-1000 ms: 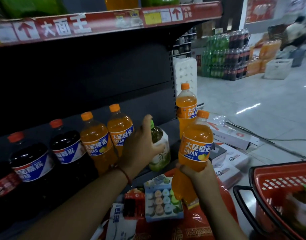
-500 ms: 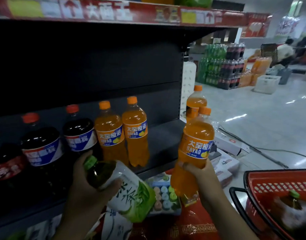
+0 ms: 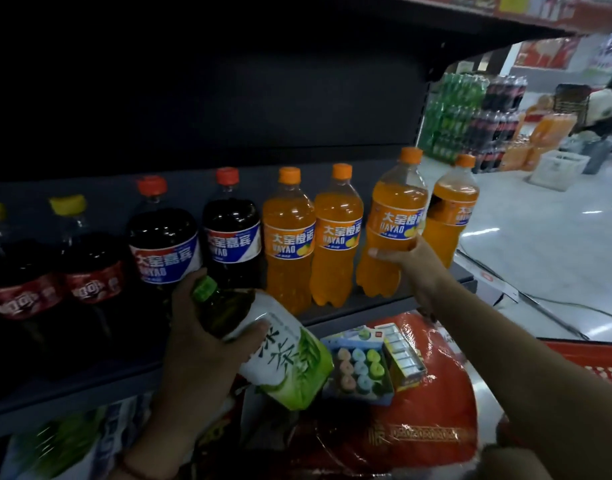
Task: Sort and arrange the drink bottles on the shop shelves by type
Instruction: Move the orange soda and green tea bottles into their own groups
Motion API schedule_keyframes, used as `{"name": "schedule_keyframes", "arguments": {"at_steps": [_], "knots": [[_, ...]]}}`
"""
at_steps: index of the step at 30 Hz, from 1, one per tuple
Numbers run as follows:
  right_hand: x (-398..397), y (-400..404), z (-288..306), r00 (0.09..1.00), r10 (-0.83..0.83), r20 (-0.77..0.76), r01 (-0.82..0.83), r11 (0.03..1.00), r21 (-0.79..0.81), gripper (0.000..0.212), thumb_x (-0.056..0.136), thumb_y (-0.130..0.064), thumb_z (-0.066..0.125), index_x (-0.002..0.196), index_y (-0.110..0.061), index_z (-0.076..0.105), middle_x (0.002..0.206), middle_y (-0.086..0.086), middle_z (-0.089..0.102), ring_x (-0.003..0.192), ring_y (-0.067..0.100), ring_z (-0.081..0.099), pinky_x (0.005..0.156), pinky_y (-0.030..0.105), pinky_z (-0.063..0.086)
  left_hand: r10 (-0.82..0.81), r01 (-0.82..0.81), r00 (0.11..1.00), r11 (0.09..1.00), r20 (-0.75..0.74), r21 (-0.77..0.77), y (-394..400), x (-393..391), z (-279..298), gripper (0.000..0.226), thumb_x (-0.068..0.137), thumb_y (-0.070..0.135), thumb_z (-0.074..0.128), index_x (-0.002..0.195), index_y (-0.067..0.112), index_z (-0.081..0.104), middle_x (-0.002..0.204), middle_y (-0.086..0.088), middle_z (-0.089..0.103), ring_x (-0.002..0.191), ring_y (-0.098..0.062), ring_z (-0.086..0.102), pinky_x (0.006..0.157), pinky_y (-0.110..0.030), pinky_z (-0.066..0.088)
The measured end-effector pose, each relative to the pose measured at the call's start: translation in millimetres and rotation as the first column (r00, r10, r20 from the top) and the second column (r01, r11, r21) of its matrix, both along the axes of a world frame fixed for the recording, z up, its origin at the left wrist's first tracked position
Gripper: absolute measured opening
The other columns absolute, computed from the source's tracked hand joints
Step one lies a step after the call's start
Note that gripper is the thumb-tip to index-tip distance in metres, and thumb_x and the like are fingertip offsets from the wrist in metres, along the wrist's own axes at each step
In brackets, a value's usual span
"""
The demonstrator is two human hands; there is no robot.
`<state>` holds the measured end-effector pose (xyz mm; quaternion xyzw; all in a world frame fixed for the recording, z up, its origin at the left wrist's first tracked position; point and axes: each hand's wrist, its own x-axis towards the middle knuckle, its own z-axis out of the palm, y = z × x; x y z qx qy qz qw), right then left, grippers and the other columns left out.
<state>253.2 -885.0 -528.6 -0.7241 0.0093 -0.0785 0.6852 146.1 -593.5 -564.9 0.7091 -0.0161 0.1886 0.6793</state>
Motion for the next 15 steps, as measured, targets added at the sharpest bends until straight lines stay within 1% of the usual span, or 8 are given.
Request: {"name": "schedule_keyframes", "arguments": {"at_steps": [1,3,6,8,10,12,14,15], "knots": [[8.1,1.2,-2.2,1.000,0.027,-0.012,-0.028,0.999,-0.025,0.057,0.071,-0.013,0.082,0.113,-0.036,0.052,0.115,-0.009,0.063,0.112,0.017,0.055,0.099,0.042,0.041,0.020,-0.020,1.000,1.000,0.013,0.001,-0.1,2.2,-2.9,0.090,0.069,0.005,0.086,0.130,0.046,0.033,0.112,0.030,0.049,0.094,0.024,0.051,0.076,-0.010,0.042],[20.7,-0.2,-8.5,0.996,0.065,-0.053,-0.068,0.996,-0.059,0.059,0.071,-0.012,0.081,0.119,-0.032,0.053,0.119,-0.006,0.063,0.118,0.020,0.055,0.101,0.044,0.042,0.019,-0.019,1.000,1.000,0.019,0.005,0.0,0.5,-2.2,0.090,0.069,0.006,0.087,0.131,0.045,0.034,0.112,0.029,0.050,0.098,0.021,0.051,0.078,-0.011,0.042],[28.6,-0.7,-22.9,0.995,0.037,-0.089,-0.042,0.998,-0.056,0.068,0.073,-0.014,0.081,0.131,-0.025,0.049,0.120,-0.007,0.061,0.119,0.020,0.054,0.095,0.040,0.043,0.009,-0.009,1.000,1.000,-0.004,0.018,1.9,-1.2,-0.3,0.090,0.068,0.010,0.088,0.131,0.046,0.035,0.112,0.028,0.053,0.097,0.021,0.053,0.078,-0.013,0.044],[30.5,-1.5,-31.2,0.996,0.024,-0.089,-0.029,0.998,-0.049,0.070,0.074,-0.016,0.080,0.134,-0.025,0.045,0.120,-0.008,0.059,0.117,0.018,0.052,0.093,0.039,0.042,0.015,-0.014,1.000,1.000,-0.010,0.019,0.9,-1.5,1.8,0.091,0.068,0.011,0.088,0.134,0.046,0.035,0.113,0.027,0.053,0.095,0.021,0.053,0.077,-0.014,0.044],[31.1,-1.0,-31.0,0.994,0.026,-0.102,-0.033,0.998,-0.060,0.072,0.075,-0.018,0.080,0.137,-0.025,0.043,0.125,-0.005,0.057,0.116,0.017,0.051,0.093,0.039,0.041,0.024,-0.024,1.000,1.000,-0.018,0.015,0.1,-0.2,-0.2,0.091,0.069,0.010,0.087,0.134,0.045,0.035,0.112,0.027,0.053,0.091,0.023,0.054,0.074,-0.013,0.044],[27.8,-1.1,-27.5,0.993,0.022,-0.118,-0.031,0.997,-0.069,0.080,0.073,-0.022,0.081,0.142,-0.023,0.039,0.133,-0.002,0.055,0.118,0.017,0.050,0.094,0.039,0.041,0.024,-0.024,1.000,1.000,-0.019,0.007,-3.1,-0.9,2.9,0.089,0.069,0.007,0.087,0.133,0.044,0.036,0.111,0.027,0.052,0.090,0.021,0.055,0.070,-0.011,0.044],[18.1,-0.6,-25.2,0.991,-0.063,-0.115,0.057,0.997,-0.055,0.098,0.067,-0.033,0.084,0.148,-0.023,0.030,0.145,0.000,0.047,0.130,0.021,0.046,0.100,0.042,0.042,0.019,-0.019,1.000,1.000,-0.017,-0.005,-6.2,-1.3,6.2,0.088,0.070,0.005,0.086,0.132,0.041,0.036,0.110,0.027,0.050,0.091,0.014,0.055,0.069,-0.013,0.044],[7.5,0.8,-22.9,0.987,-0.135,-0.084,0.131,0.990,-0.060,0.101,0.068,-0.036,0.083,0.150,-0.023,0.026,0.150,0.002,0.041,0.136,0.024,0.041,0.105,0.045,0.041,0.014,-0.015,1.000,1.000,-0.018,-0.009,-7.8,-2.5,8.7,0.087,0.070,0.004,0.086,0.132,0.040,0.036,0.109,0.028,0.050,0.093,0.011,0.054,0.071,-0.016,0.046]]}}
